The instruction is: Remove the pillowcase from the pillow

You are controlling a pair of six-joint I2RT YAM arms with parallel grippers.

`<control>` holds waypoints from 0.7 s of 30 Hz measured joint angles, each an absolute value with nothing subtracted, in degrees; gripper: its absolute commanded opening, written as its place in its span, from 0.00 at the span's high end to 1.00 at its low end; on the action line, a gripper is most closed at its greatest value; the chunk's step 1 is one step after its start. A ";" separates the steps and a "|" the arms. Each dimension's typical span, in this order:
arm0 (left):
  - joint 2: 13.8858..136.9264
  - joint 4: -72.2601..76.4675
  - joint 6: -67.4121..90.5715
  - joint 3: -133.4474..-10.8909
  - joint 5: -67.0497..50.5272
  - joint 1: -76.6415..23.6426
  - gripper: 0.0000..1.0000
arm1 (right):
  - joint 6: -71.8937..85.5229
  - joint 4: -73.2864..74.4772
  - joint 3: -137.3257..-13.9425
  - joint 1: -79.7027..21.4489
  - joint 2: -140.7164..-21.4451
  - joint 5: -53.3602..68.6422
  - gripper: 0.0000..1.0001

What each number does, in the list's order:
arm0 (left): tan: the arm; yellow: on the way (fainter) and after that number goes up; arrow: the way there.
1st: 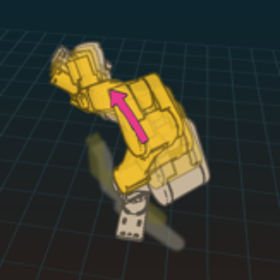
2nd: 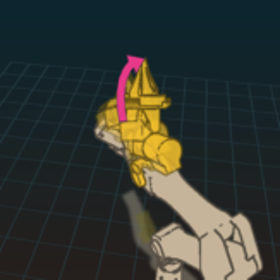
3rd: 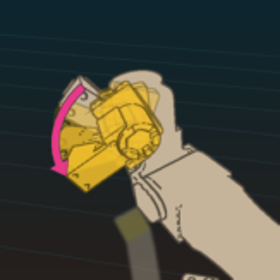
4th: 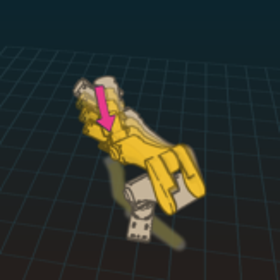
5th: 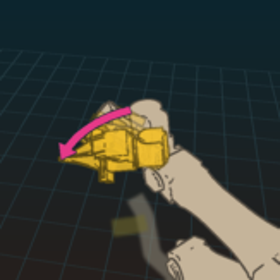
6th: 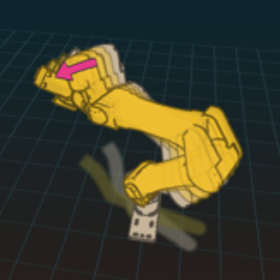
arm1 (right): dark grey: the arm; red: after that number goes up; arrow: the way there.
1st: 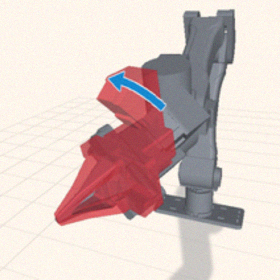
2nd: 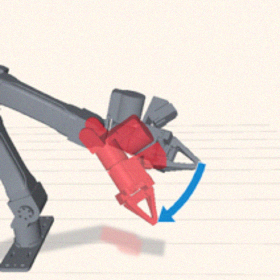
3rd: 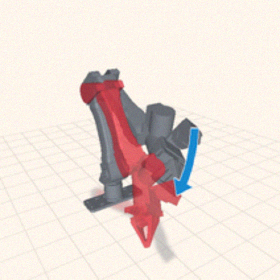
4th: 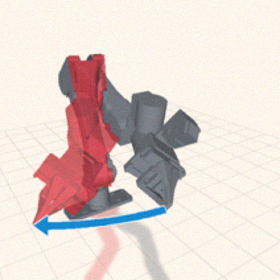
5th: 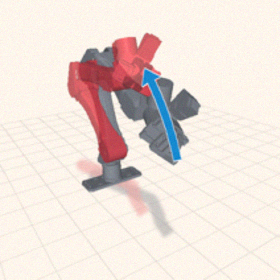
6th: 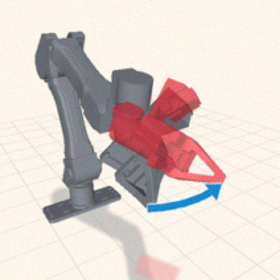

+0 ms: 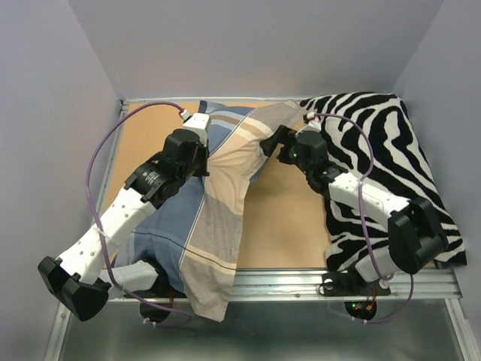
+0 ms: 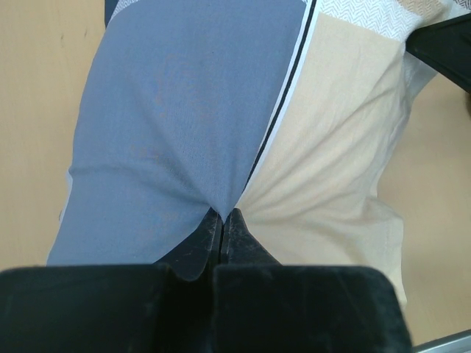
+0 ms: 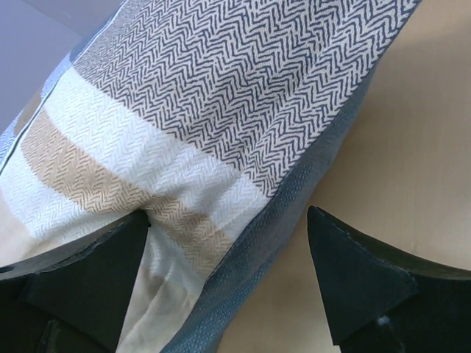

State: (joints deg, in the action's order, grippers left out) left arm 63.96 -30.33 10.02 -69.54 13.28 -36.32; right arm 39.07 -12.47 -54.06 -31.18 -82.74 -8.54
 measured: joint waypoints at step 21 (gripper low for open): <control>64.12 -33.19 7.55 -72.47 13.02 -36.67 1.00 | 35.40 -4.29 -58.72 -32.88 -70.61 -8.49 0.99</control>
